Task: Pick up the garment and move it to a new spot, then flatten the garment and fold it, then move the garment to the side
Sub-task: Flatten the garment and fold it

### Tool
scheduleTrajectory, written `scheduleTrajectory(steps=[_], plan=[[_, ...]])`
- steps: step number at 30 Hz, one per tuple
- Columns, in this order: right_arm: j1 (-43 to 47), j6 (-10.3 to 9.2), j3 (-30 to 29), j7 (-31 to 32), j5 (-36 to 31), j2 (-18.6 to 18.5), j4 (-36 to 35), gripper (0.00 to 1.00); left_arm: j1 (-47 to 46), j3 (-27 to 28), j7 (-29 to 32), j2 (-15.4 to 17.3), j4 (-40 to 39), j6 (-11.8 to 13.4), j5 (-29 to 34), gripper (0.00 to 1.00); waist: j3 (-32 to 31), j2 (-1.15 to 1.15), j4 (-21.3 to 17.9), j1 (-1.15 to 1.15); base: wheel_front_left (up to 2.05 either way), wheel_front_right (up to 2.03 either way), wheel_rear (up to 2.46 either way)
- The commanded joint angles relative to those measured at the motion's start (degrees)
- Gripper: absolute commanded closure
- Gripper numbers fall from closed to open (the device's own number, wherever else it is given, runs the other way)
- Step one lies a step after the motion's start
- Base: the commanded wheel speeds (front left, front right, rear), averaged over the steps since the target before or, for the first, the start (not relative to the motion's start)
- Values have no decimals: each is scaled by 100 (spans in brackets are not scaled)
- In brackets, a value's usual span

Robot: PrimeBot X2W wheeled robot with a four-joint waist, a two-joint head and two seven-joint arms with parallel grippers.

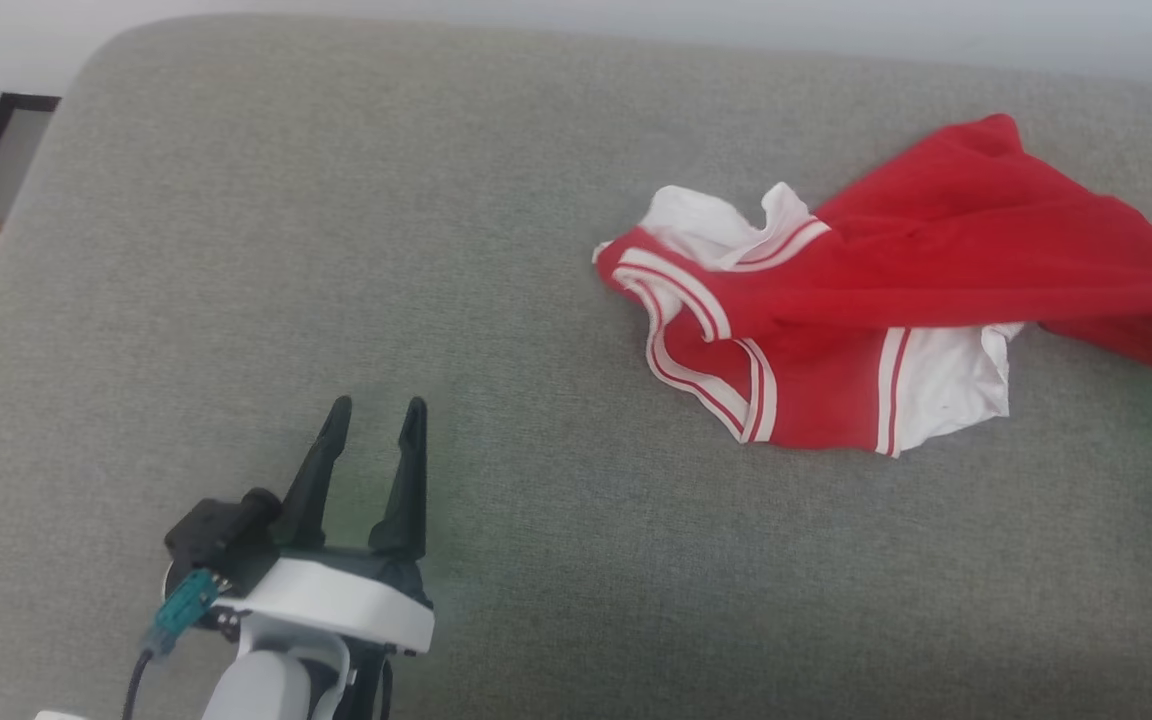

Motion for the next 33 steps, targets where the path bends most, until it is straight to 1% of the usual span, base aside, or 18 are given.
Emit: scheduleTrajectory(steps=[1,5,6,7,8,12,14,16,19,24,28,31,33], plan=[[-89,1,-114,-61,-122,132,19,100,-112,-20,-25,1,10,-16,-1,0,56,0,-44,0,0,0,0],[-322,1,-415,-236,-652,482,65,100,-219,-116,-25,-5,47,-19,-15,0,119,0,-37,0,0,0,0],[-373,1,-459,-301,-766,553,78,80,-245,-144,-26,-6,55,-20,-27,0,134,0,-19,0,0,0,0],[-411,1,-509,-343,-899,586,121,51,-260,-172,-26,-7,70,-19,-41,0,143,0,0,0,0,0,0],[-403,1,-528,-345,-994,600,164,0,-274,-208,-25,-10,85,-17,-58,0,148,0,28,0,0,0,0],[-247,1,-621,-483,-1278,606,-14,0,-234,-257,-26,-25,121,-18,-165,0,146,0,135,0,0,0,0],[-120,1,-551,-427,-1344,551,-352,0,-173,-262,-26,-35,119,-18,-213,0,147,0,165,0,0,0,0],[-6,1,-445,-226,-1193,528,-877,0,-134,-261,-26,-41,108,-19,-210,0,155,0,179,0,0,0,0],[268,1,-173,456,-949,321,-1864,0,-127,-266,-26,-46,111,-19,-252,0,166,0,208,0,0,0,0],[908,0,293,2232,-112,-132,-3464,0,-255,-392,-26,-48,139,-19,-389,0,208,0,324,0,0,0,0],[1522,1,249,3347,354,-483,-4340,0,-302,-534,-26,-47,146,-18,-517,0,255,0,465,0,0,0,0],[1838,1,8,3910,561,-560,-4770,0,-270,-535,-26,-49,144,-19,-589,0,291,0,525,0,0,0,0],[1917,1,-221,4091,554,-491,-4917,0,-276,-570,-26,-50,142,-19,-633,0,327,0,569,0,0,0,0]])
